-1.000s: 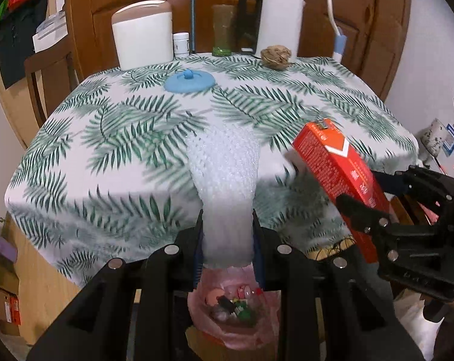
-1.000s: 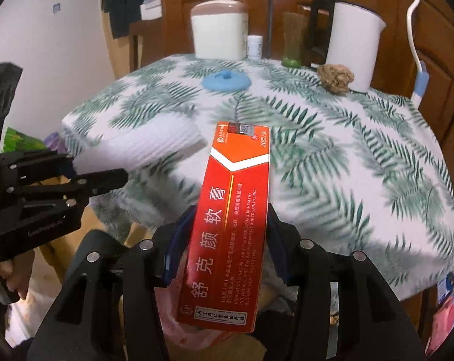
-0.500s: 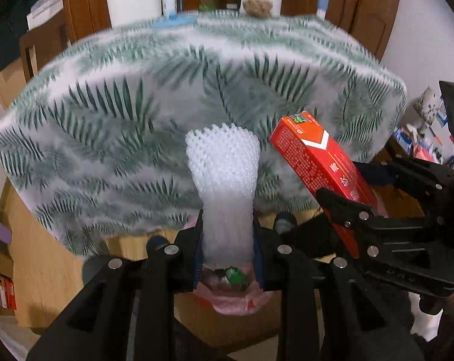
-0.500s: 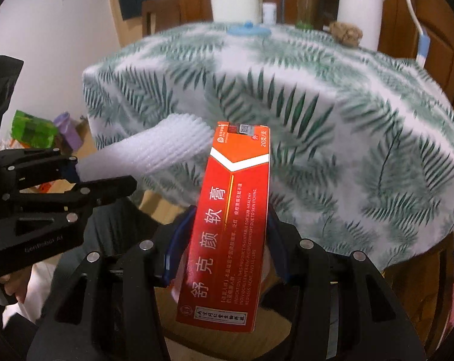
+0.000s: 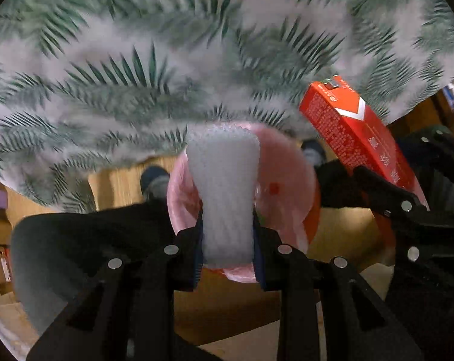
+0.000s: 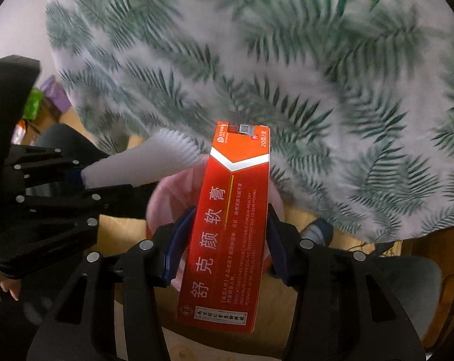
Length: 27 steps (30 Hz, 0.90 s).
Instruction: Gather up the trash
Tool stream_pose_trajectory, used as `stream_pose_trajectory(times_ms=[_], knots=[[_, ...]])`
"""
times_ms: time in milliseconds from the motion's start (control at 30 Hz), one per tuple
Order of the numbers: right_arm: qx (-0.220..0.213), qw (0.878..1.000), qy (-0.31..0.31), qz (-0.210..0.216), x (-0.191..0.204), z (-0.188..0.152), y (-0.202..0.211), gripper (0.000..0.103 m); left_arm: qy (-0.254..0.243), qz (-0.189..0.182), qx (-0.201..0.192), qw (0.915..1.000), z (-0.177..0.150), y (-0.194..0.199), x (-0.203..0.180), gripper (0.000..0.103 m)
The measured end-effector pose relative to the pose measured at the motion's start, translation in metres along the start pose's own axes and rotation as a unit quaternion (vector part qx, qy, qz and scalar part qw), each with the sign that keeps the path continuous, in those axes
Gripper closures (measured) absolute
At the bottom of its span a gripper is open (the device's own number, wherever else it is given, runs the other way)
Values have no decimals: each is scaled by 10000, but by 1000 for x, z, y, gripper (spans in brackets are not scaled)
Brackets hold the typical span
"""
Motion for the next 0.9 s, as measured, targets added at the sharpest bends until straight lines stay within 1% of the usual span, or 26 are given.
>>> stream_pose_trajectory(times_ms=[133,300,367,467,633,733,800,833,900], knots=[[356,9993,-19,127,1,-5,-42,55,93,99,409,9991,6,-43,5,77],[814,9961,-48,335,-1,-13,-96,55,196,147,809,9964,14,-84,9,76],[967,9945,-52,402,-1,-16,-111,55,223,179,978,9948,16,-101,10,76],[1160,9919,-117,509,-3,-19,-134,55,271,209,1166,9926,18,-121,11,75],[1435,9876,-113,624,-2,-22,-165,55,327,265,1366,9897,21,-145,12,73],[1557,9855,-96,667,-2,-24,-176,55,348,282,1427,9888,24,-151,12,69],[1619,9844,-81,690,-4,-27,-182,53,354,298,1427,9887,26,-154,13,63],[1652,9838,-67,698,-4,-28,-185,53,355,332,1418,9887,27,-155,14,58],[1689,9830,-52,711,-4,-30,-188,49,369,332,1424,9886,28,-156,15,52]])
Point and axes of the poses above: each gripper's, at about its wrist camera, not at the fingertips, and y roughly against the way its jaws point, x to its left, z to its top, the point moved 2 cm from there along -y, roughly the way its jaws point, and after that the axes turned 10 degrees about y, right-handed, at the moved point
